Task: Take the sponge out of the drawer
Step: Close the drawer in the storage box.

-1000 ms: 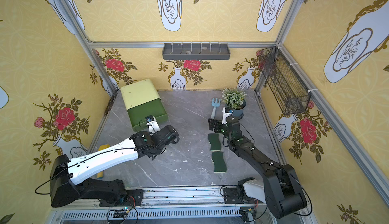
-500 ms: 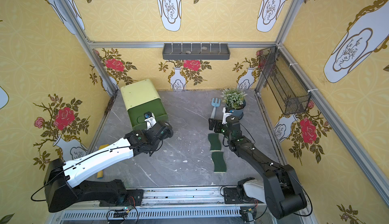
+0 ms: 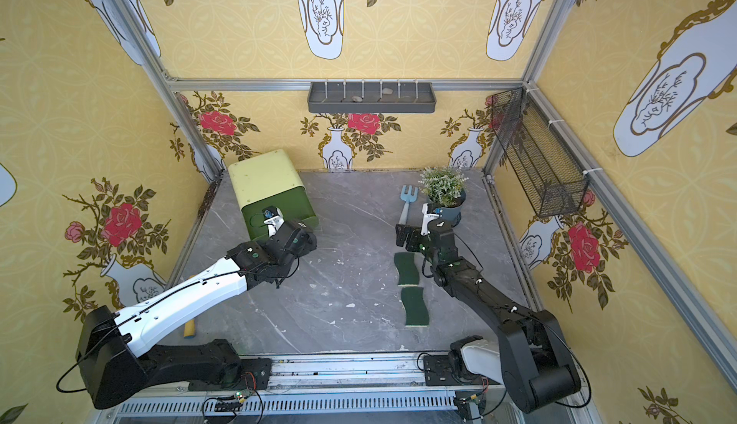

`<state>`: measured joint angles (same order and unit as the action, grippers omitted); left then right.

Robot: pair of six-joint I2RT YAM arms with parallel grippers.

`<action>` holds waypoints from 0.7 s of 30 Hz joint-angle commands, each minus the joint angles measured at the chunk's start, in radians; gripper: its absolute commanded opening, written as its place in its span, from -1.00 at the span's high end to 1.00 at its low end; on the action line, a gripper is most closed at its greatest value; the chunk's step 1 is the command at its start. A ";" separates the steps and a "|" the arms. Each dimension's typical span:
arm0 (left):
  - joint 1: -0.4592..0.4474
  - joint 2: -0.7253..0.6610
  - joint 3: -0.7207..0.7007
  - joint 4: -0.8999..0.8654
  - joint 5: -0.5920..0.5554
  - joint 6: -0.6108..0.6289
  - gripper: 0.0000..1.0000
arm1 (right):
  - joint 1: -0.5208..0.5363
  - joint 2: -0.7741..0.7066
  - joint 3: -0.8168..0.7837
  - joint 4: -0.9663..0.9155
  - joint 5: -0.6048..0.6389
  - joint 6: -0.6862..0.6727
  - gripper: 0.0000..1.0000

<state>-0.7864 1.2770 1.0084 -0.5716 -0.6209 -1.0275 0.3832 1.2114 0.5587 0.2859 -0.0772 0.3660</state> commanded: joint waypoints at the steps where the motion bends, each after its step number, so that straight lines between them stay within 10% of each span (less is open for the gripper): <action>1: 0.014 0.010 -0.007 0.048 0.005 0.048 -0.81 | 0.001 -0.012 0.001 0.027 0.008 -0.008 -1.00; 21: 0.157 -0.002 -0.028 0.208 0.047 0.183 -0.41 | 0.001 -0.006 0.002 0.026 0.007 -0.006 -1.00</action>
<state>-0.6418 1.2694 0.9844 -0.4141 -0.5758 -0.8787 0.3828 1.2037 0.5587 0.2867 -0.0742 0.3660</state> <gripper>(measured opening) 0.706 0.999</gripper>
